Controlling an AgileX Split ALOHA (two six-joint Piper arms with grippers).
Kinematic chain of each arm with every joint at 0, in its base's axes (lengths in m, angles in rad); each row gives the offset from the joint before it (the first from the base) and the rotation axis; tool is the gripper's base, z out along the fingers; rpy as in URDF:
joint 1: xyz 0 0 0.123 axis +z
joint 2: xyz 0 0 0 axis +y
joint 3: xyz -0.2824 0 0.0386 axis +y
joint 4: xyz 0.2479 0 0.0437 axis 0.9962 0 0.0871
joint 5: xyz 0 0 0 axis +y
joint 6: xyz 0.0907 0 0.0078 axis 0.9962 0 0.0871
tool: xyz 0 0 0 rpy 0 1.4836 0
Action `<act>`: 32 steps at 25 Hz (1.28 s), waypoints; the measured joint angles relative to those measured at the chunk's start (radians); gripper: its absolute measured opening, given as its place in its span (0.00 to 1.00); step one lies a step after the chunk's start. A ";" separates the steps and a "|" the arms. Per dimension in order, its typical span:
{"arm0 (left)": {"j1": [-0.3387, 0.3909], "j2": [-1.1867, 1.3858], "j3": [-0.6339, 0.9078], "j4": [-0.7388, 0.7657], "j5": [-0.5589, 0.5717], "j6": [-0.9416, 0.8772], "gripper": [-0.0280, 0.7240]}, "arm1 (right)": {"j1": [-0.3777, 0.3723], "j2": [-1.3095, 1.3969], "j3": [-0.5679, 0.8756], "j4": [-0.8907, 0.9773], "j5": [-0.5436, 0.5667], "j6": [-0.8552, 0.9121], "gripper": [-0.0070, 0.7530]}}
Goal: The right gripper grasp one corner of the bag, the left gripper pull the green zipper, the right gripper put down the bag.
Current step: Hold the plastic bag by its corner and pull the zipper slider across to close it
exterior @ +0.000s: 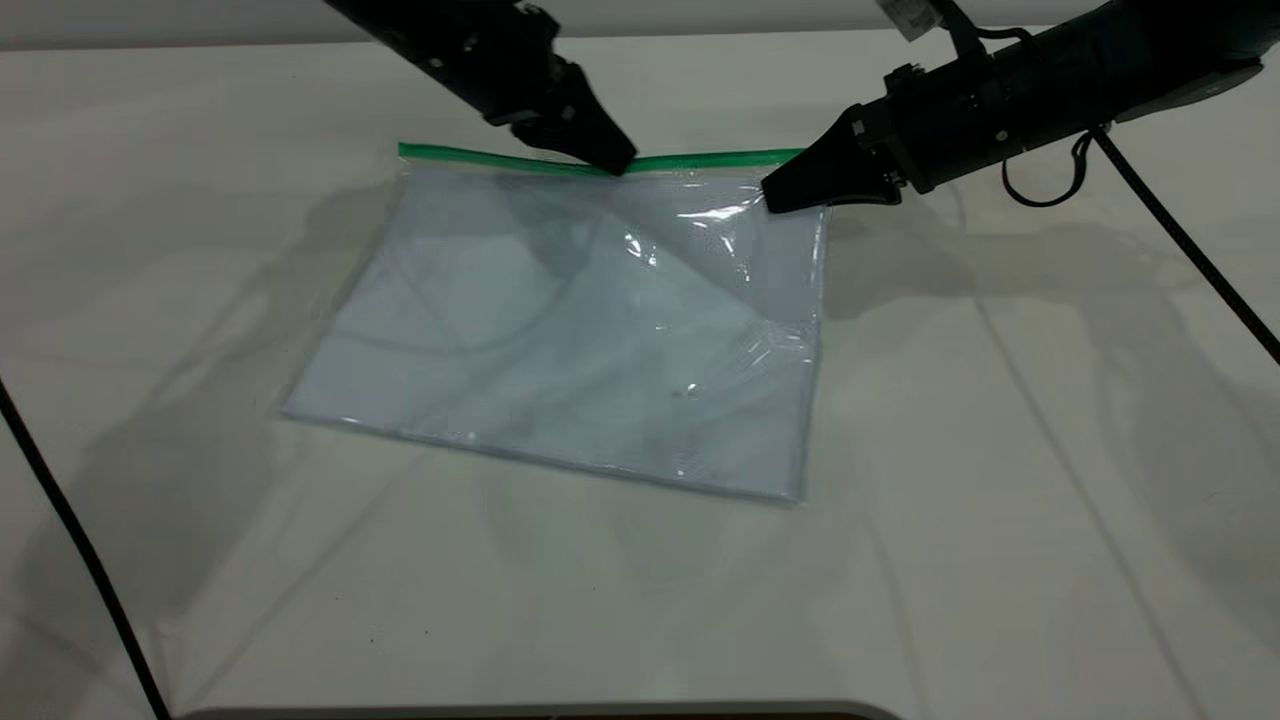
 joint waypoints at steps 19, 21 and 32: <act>0.205 0.000 0.000 0.066 0.077 -0.002 0.13 | -0.053 0.000 0.000 -0.023 -0.004 -0.002 0.06; 0.220 0.000 0.000 0.071 0.076 -0.004 0.13 | -0.053 0.000 0.000 -0.026 -0.006 -0.002 0.06; 0.226 0.000 0.000 0.074 0.058 -0.004 0.17 | -0.060 0.000 0.000 -0.026 -0.011 -0.002 0.06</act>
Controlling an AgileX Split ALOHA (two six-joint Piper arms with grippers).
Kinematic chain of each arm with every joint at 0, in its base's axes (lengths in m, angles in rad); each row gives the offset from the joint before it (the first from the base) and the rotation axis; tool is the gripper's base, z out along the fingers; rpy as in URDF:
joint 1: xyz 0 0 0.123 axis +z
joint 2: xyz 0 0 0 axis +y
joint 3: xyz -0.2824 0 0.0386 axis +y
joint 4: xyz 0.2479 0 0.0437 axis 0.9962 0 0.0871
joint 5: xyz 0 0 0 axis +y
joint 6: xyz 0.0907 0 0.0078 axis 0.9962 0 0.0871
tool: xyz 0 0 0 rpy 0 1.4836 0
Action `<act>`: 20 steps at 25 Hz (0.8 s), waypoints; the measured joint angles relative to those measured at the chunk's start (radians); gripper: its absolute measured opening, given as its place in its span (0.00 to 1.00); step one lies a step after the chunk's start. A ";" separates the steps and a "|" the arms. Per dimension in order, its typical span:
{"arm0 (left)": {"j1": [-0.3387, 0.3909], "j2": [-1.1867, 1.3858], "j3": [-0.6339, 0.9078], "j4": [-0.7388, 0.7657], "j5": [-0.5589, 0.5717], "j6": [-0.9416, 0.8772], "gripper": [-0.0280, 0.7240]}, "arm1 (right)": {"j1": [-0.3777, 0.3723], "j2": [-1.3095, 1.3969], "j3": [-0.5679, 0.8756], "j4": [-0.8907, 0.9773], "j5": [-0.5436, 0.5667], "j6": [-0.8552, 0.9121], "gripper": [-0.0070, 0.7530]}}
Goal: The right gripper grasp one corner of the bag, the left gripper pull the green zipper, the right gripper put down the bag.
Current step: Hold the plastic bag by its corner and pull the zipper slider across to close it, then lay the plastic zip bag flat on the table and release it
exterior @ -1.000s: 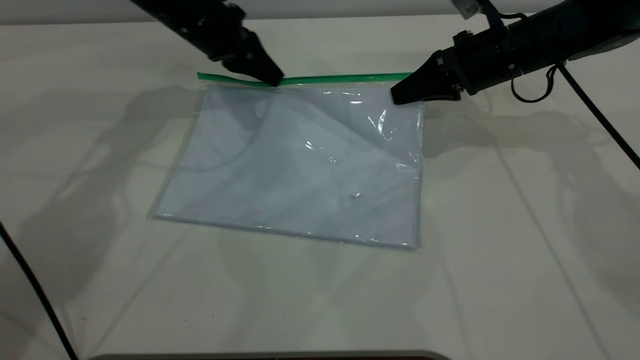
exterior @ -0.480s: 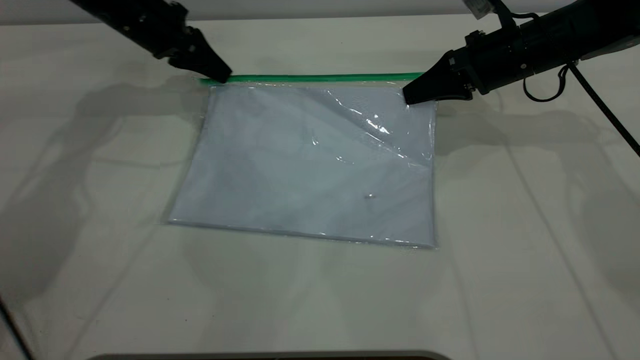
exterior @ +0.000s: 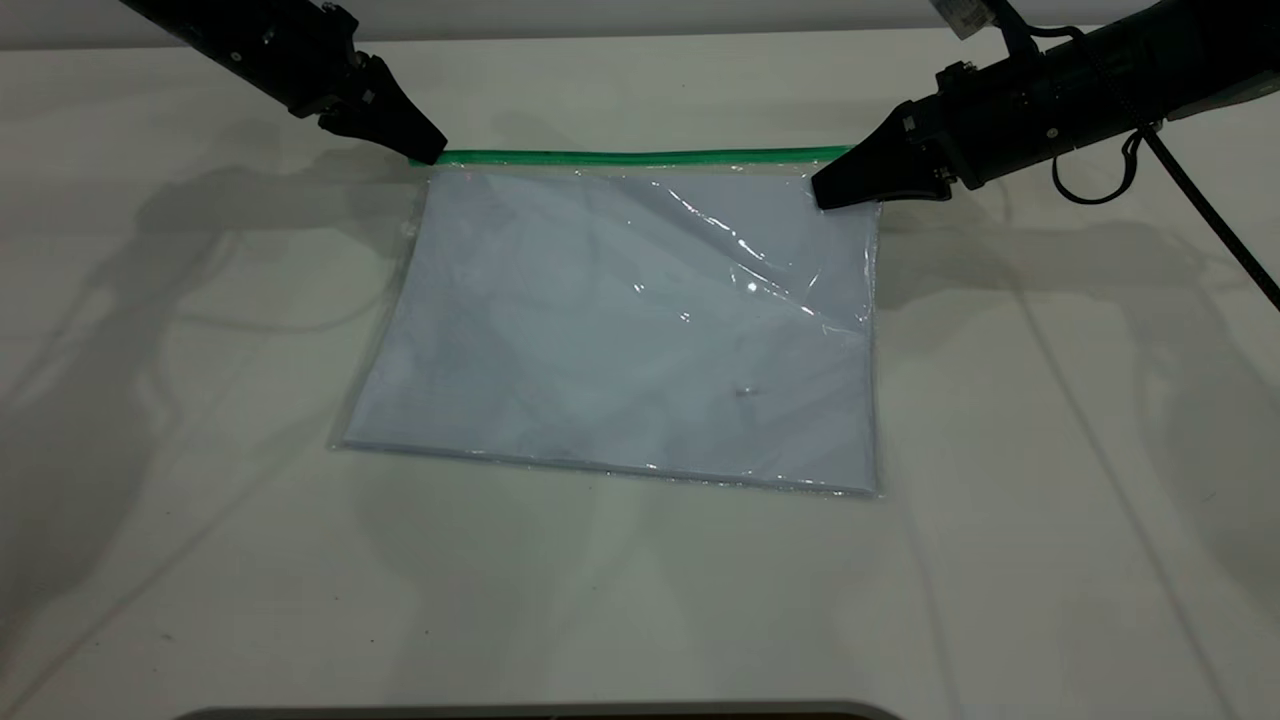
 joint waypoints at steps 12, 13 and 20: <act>0.016 -0.037 0.000 0.031 -0.056 -0.001 0.26 | -0.013 0.001 0.000 -0.009 -0.025 0.002 0.06; 0.015 -0.045 0.000 0.023 -0.054 -0.008 0.27 | -0.013 0.001 0.000 -0.009 -0.025 0.002 0.07; -0.014 -0.081 0.000 -0.002 -0.010 -0.044 0.45 | -0.013 -0.028 0.002 -0.077 -0.085 0.003 0.48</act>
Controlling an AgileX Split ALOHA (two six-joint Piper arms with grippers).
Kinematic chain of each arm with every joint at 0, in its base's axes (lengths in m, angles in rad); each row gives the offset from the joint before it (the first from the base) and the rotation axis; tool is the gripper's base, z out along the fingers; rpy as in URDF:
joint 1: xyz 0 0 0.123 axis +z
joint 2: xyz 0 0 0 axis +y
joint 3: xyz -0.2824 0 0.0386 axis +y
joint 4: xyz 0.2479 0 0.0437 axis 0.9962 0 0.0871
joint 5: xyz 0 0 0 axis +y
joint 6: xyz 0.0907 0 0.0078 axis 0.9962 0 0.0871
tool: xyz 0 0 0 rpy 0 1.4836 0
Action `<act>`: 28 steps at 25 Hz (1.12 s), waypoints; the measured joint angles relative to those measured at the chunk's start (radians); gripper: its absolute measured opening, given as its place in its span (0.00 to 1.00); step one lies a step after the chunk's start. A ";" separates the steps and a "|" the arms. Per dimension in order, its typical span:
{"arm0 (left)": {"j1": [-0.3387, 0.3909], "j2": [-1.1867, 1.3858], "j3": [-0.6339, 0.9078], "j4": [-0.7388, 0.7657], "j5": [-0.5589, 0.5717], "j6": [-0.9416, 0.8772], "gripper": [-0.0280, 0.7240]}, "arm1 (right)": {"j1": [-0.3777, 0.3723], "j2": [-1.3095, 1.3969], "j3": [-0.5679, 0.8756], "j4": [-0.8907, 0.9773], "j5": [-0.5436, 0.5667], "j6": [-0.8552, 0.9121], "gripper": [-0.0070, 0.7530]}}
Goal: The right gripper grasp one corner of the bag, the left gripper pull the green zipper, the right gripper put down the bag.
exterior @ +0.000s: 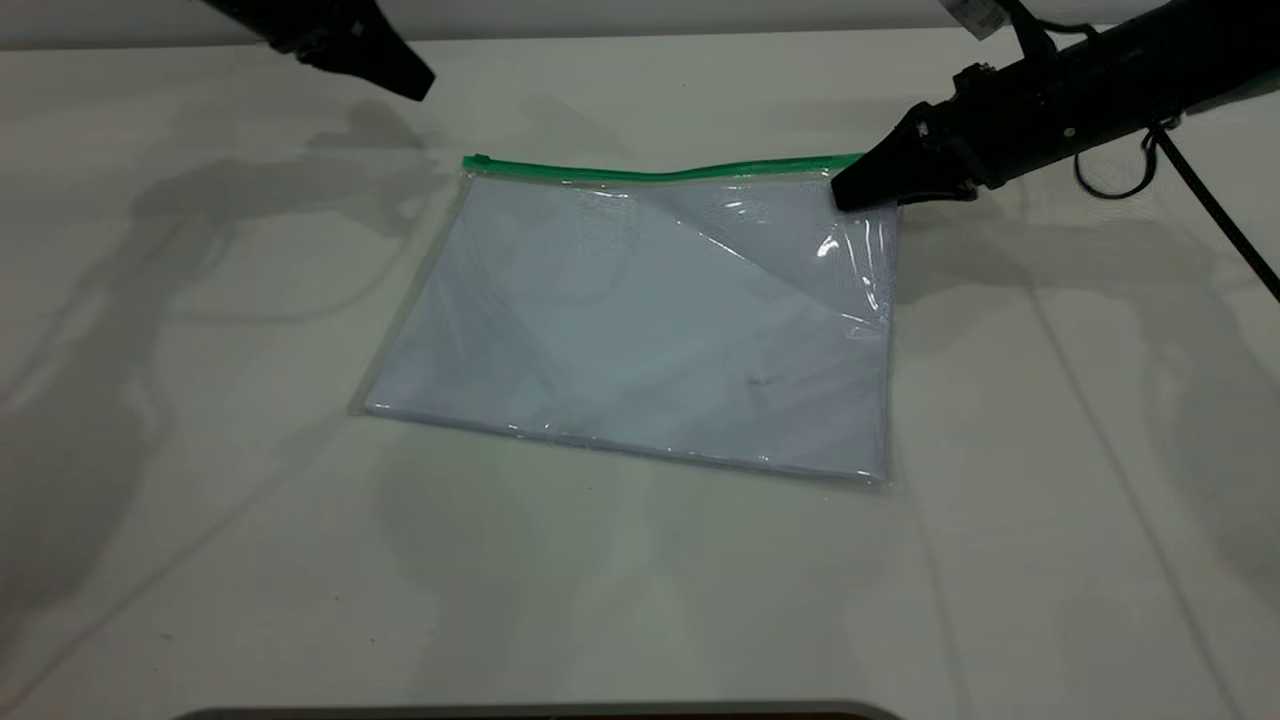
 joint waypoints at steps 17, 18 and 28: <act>-0.076 -0.389 0.000 0.046 0.129 -0.180 0.52 | 0.011 -0.536 0.003 -0.541 -0.026 0.520 0.65; -0.076 -0.434 0.000 0.076 0.146 -0.215 0.52 | 0.012 -0.586 0.003 -0.570 -0.005 0.556 0.64; -0.076 -0.874 0.000 0.392 0.253 -0.616 0.52 | 0.014 -1.047 0.003 -0.880 0.330 0.982 0.58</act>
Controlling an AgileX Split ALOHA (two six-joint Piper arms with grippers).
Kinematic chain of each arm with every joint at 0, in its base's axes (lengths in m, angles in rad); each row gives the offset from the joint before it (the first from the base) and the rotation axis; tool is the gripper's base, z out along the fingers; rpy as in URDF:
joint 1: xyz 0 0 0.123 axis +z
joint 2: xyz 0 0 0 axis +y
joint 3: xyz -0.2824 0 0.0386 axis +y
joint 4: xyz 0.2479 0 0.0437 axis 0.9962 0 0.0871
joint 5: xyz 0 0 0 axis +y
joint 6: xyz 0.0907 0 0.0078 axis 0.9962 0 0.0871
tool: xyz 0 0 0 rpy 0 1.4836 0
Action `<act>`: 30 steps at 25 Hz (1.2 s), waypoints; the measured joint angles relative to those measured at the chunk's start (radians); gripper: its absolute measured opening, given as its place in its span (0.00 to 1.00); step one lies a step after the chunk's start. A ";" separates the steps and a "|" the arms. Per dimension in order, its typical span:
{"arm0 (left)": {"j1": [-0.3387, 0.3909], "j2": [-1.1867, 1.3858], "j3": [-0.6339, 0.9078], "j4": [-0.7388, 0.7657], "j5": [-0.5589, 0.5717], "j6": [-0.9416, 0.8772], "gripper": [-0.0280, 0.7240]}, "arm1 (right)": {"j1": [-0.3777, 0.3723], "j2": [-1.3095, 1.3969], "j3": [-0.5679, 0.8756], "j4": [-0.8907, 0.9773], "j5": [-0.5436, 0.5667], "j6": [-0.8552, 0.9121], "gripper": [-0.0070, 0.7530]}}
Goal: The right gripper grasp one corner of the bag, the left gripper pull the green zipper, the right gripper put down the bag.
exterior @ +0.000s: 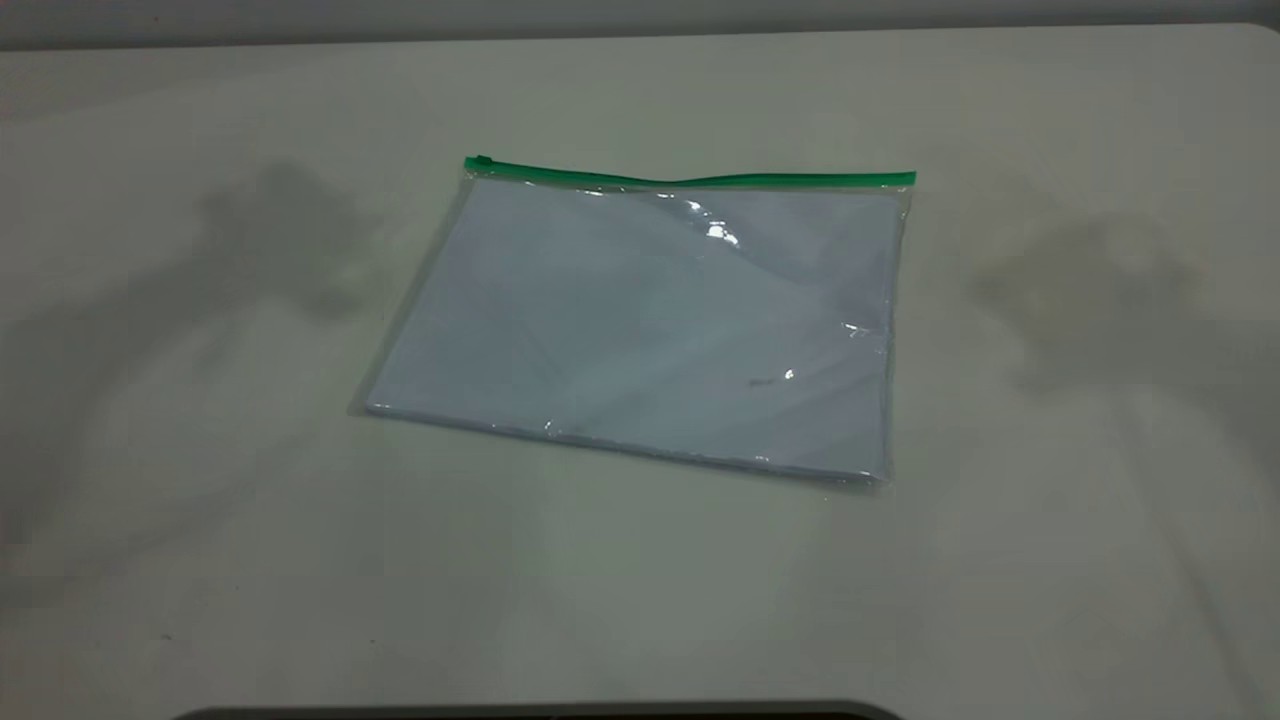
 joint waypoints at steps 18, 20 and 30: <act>0.000 -0.555 0.708 0.245 0.000 -0.304 0.52 | 0.000 -0.713 0.803 -0.240 -0.011 0.277 0.52; 0.000 -0.605 0.834 0.245 0.000 -0.309 0.52 | 0.000 -0.783 0.923 -0.241 -0.033 0.300 0.52; 0.000 -0.948 1.344 0.260 -0.028 -0.328 0.52 | 0.000 -1.038 1.155 -0.283 -0.103 0.433 0.52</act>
